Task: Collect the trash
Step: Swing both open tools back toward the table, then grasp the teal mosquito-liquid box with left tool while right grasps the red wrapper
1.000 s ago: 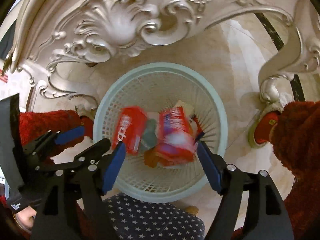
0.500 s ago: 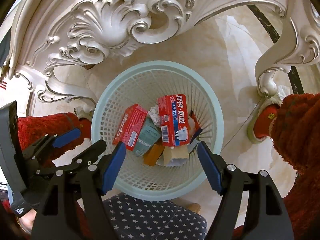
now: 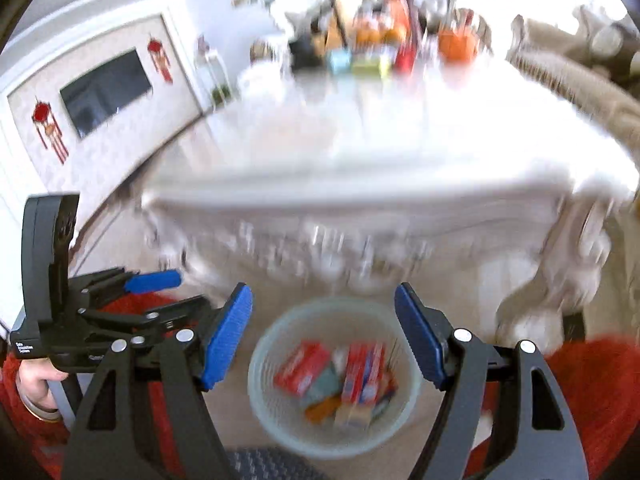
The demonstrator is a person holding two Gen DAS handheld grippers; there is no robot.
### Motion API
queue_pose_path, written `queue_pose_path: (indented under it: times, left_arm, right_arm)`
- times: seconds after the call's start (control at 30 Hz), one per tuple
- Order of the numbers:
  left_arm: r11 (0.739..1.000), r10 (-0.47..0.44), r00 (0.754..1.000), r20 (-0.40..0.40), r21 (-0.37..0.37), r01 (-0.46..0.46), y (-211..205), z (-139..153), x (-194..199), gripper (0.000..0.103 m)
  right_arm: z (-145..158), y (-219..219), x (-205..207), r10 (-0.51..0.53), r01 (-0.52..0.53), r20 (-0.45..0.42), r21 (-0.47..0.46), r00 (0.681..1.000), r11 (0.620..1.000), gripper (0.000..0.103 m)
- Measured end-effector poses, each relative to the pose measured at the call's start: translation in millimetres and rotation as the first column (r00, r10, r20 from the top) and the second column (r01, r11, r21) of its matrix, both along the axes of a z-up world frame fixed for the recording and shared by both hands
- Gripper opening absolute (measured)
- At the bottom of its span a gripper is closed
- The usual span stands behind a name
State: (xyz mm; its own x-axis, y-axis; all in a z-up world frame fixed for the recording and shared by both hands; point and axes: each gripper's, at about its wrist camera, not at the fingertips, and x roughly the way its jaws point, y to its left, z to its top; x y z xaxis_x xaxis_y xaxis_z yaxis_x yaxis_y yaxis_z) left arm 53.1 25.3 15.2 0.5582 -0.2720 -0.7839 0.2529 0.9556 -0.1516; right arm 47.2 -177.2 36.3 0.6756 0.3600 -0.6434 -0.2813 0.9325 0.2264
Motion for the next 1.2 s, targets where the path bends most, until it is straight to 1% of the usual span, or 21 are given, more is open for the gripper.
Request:
queue_pose_path:
  times: [0.1,0.17,0.2,0.23,0.27,0.3,0.4,0.47,0.53,0.57,0.6,0.63,0.7,0.73,0.77,0.83,0.9,0.93,1.07,1.13,1.2]
  left_arm:
    - [0.999,0.029,0.999,0.022,-0.022,-0.028,10,28,26,0.072]
    - [0.998,0.057,0.998,0.03,-0.035,-0.056,15,43,51,0.072]
    - [0.997,0.077,0.996,0.037,-0.024,-0.076,17,51,65,0.072]
    - [0.996,0.091,0.995,0.049,-0.017,-0.091,17,58,77,0.072]
    - [0.995,0.095,0.993,0.065,-0.026,-0.093,18,66,92,0.072]
    - [0.995,0.098,0.992,0.078,-0.042,-0.095,18,73,107,0.072]
    - [0.984,0.169,0.978,0.125,-0.081,-0.159,25,90,149,0.072]
    - [0.977,0.204,0.966,0.156,-0.098,-0.191,25,97,185,0.072]
    - [0.969,0.243,0.955,0.17,-0.095,-0.229,26,101,222,0.072]
    - [0.964,0.261,0.949,0.174,-0.094,-0.248,26,104,249,0.072]
    - [0.96,0.276,0.945,0.176,-0.09,-0.264,25,105,267,0.072]
    - [0.955,0.295,0.938,0.179,-0.085,-0.284,22,107,298,0.072]
    - [0.947,0.319,0.927,0.195,-0.051,-0.316,16,110,343,0.073]
    - [0.944,0.328,0.923,0.2,-0.032,-0.328,12,111,368,0.084]
    - [0.94,0.337,0.919,0.203,-0.016,-0.341,8,111,387,0.088]
    - [0.93,0.363,0.913,0.184,-0.016,-0.367,4,108,426,0.089]
    - [0.924,0.382,0.913,0.144,-0.059,-0.377,3,105,455,0.089]
    - [0.918,0.396,0.91,0.126,-0.065,-0.39,2,104,467,0.089]
    - [0.901,0.433,0.897,0.083,-0.015,-0.434,-4,88,511,0.089]
    - [0.899,0.436,0.898,0.06,0.007,-0.437,-9,79,529,0.089]
    - [0.899,0.437,0.899,0.035,0.008,-0.437,-11,73,542,0.089]
  right_arm:
    - [38,-15,35,-0.04,0.042,0.092,-0.024,0.995,0.999,0.07]
    - [53,-20,60,-0.076,0.082,0.121,-0.043,0.99,0.996,0.07]
    - [63,-24,79,-0.099,0.106,0.14,-0.042,0.985,0.993,0.071]
    - [68,-27,93,-0.108,0.114,0.155,-0.037,0.982,0.993,0.072]
    - [74,-30,110,-0.116,0.124,0.168,-0.038,0.979,0.992,0.075]
    - [79,-31,129,-0.127,0.138,0.184,-0.047,0.975,0.989,0.076]
    - [85,-37,176,-0.142,0.156,0.202,-0.054,0.969,0.986,0.076]
    - [88,-40,213,-0.147,0.161,0.192,-0.056,0.97,0.985,0.076]
    - [88,-37,253,-0.145,0.158,0.165,-0.072,0.976,0.985,0.076]
    - [86,-35,269,-0.142,0.156,0.149,-0.085,0.979,0.984,0.076]
    - [83,-34,287,-0.144,0.157,0.129,-0.099,0.981,0.983,0.076]
    - [79,-31,309,-0.151,0.162,0.105,-0.115,0.983,0.98,0.076]
    - [67,-31,350,-0.179,0.184,0.052,-0.118,0.983,0.976,0.076]
    - [63,-33,361,-0.19,0.193,0.034,-0.106,0.981,0.975,0.076]
    - [59,-35,375,-0.205,0.205,0.009,-0.086,0.979,0.975,0.076]
    - [51,-39,404,-0.229,0.227,-0.05,-0.047,0.972,0.973,0.076]
    - [45,-38,421,-0.235,0.232,-0.076,-0.047,0.969,0.972,0.076]
    - [43,-36,427,-0.231,0.227,-0.087,-0.052,0.969,0.972,0.076]
    - [34,-29,444,-0.194,0.187,-0.12,-0.067,0.974,0.98,0.076]
    - [31,-29,449,-0.191,0.185,-0.111,-0.067,0.975,0.981,0.078]
    - [29,-29,454,-0.195,0.184,-0.129,-0.093,0.972,0.978,0.078]
